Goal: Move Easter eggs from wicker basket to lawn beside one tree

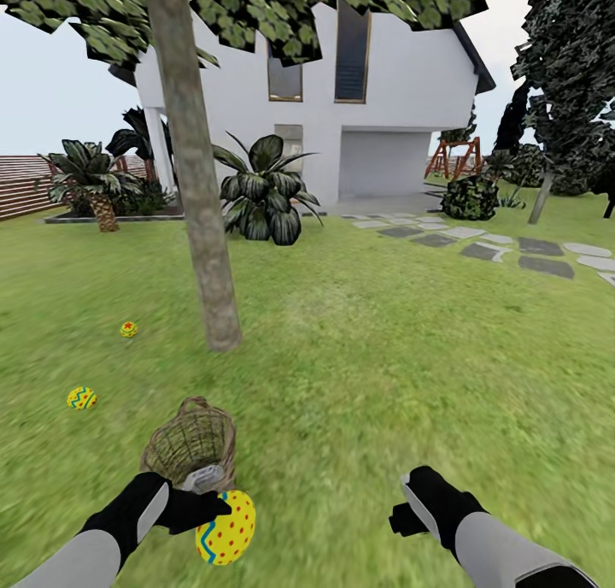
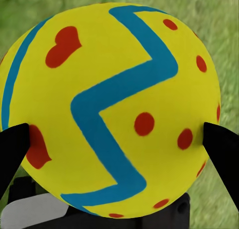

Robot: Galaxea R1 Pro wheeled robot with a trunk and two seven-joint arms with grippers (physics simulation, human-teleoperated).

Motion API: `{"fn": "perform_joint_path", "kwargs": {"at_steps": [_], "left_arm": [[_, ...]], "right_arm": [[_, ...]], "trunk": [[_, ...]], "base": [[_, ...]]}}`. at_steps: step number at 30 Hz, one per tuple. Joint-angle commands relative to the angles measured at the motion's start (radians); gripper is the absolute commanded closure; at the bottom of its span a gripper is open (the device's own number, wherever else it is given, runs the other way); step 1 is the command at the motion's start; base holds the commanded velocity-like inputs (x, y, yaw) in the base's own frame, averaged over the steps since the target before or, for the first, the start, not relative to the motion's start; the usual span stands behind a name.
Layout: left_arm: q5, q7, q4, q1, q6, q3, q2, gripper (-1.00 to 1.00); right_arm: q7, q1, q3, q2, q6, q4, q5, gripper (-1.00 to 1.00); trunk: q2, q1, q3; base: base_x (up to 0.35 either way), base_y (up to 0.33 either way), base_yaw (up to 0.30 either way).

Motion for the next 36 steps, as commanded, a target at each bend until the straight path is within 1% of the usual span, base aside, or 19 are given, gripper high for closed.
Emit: {"fn": "perform_joint_path", "kwargs": {"at_steps": [1,8,25,30,36], "left_arm": [[0.005,0.001,0.0,0.0,0.009,0.005,-0.001,1.0],[0.003,0.002,0.007,0.0,0.009,0.004,-0.001,1.0],[0.001,0.002,0.007,0.0,0.009,0.003,-0.007,1.0],[0.003,0.001,0.007,0.0,0.009,0.004,-0.002,1.0],[0.006,-0.001,0.002,0.0,0.01,0.01,0.018,1.0]], "right_arm": [[-0.007,0.0,0.004,0.0,0.005,-0.002,-0.009,-1.0],[-0.007,0.0,0.002,-0.002,0.006,-0.005,-0.011,-1.0],[-0.008,0.0,0.005,0.0,0.004,-0.005,-0.009,-1.0],[-0.008,0.0,0.004,-0.002,0.004,-0.005,-0.009,-1.0],[-0.004,0.0,-0.003,-0.01,0.004,-0.006,-0.021,-1.0]], "trunk": [[-0.001,0.0,-0.001],[-0.001,0.0,-0.001],[-0.001,0.0,-0.001],[-0.001,0.0,-0.001],[-0.001,0.0,-0.001]], "base": [[0.263,-0.116,0.0],[0.309,-0.078,0.0],[0.249,-0.209,0.0],[0.232,-0.226,0.0],[0.259,-0.204,0.0]]}}
